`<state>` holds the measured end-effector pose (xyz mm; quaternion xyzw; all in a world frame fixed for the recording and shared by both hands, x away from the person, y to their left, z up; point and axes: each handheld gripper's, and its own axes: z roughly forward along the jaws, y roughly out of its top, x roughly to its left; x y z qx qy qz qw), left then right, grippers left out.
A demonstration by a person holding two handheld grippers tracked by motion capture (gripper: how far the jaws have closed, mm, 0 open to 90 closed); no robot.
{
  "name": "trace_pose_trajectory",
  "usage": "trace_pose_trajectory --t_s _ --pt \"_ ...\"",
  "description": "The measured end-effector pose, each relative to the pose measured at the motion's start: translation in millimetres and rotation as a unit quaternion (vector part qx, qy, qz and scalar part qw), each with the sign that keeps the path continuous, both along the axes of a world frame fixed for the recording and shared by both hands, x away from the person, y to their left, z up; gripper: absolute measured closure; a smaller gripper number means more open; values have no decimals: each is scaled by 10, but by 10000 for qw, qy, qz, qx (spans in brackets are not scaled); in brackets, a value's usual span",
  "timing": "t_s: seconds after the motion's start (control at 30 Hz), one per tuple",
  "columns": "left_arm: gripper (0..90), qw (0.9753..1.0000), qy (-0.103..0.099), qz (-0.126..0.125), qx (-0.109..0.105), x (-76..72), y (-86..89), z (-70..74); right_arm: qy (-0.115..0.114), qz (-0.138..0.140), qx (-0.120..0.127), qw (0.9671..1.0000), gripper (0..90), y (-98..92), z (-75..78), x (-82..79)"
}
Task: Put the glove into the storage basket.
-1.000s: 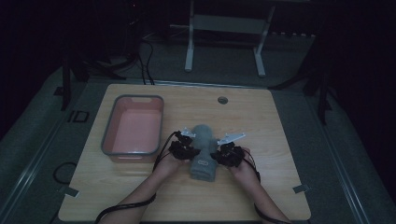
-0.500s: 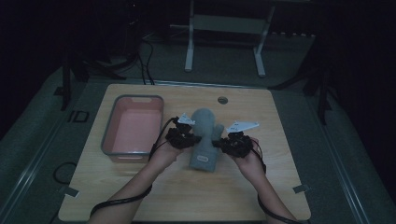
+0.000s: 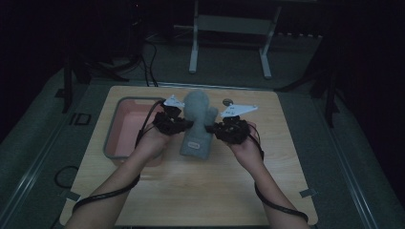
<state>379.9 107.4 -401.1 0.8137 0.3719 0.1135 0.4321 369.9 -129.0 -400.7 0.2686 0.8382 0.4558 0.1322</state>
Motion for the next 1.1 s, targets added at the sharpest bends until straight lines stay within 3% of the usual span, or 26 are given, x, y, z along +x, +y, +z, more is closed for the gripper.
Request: trace_pose_trajectory --t_s 0.27,0.47,0.77,0.8,0.83,0.87,0.9,1.07,1.1 --pt "834 9993 -140 301 180 30 358 252 -180 176 9 9997 823 394 234 126" --pt "834 9978 -121 600 265 18 669 322 -179 324 55 9993 823 738 300 216" --pt "833 9932 11 1101 390 31 1108 299 -54 560 82 9984 822 1313 252 369" --pt "833 9924 39 1160 413 41 1159 289 -54 560 82 9984 822 1313 252 369" --pt "833 9911 99 1263 419 59 1252 255 -7 607 52 9981 822 1432 216 409" --pt "833 9911 99 1263 419 59 1252 255 -7 607 52 9981 822 1432 216 409" --pt "833 9903 136 1311 435 69 1292 231 20 620 13 9981 822 1535 172 446" --pt "833 9870 327 1513 433 123 1420 26 127 614 -113 9980 821 1686 28 537" --pt "833 9861 378 1568 411 130 1432 -29 206 584 -151 9980 821 1734 -65 574"
